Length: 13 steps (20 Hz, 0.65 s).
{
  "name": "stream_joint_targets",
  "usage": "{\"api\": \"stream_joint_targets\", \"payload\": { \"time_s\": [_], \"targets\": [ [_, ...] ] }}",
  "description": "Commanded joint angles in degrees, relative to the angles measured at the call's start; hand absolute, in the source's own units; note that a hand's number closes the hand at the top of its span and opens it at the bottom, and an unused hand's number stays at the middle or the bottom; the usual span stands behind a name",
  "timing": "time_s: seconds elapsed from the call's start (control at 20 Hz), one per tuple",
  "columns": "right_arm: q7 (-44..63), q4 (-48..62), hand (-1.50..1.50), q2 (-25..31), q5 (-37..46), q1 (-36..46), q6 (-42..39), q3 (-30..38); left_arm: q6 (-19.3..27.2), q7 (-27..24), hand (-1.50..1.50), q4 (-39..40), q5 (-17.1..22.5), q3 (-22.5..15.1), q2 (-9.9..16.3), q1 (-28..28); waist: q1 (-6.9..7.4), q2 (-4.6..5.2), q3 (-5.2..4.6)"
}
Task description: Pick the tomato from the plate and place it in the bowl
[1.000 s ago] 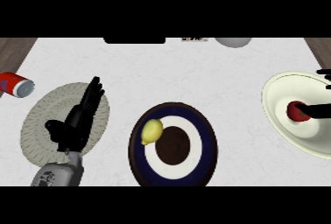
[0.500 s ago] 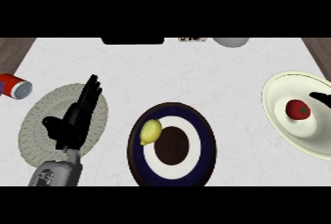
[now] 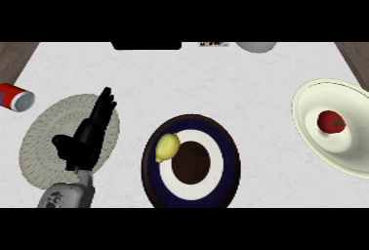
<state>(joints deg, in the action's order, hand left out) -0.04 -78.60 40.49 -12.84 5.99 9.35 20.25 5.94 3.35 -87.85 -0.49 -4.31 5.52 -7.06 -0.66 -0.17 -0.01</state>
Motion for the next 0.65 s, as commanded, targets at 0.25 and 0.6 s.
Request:
{"api": "stream_joint_targets", "payload": {
  "time_s": [0.25,0.6],
  "targets": [
    [-4.5,-0.1,-1.5,1.2,-9.4,-8.0,-15.9,10.8,-1.4,1.5,0.0,-0.6,0.4,1.2,0.0,-1.3,0.35,0.11,0.01],
    [-8.3,-7.7,-1.5,-7.4,-4.8,-16.4,-17.1,10.5,-2.2,3.6,0.0,0.7,0.7,4.0,1.1,-4.1,0.18,0.11,0.0]
  ]
}}
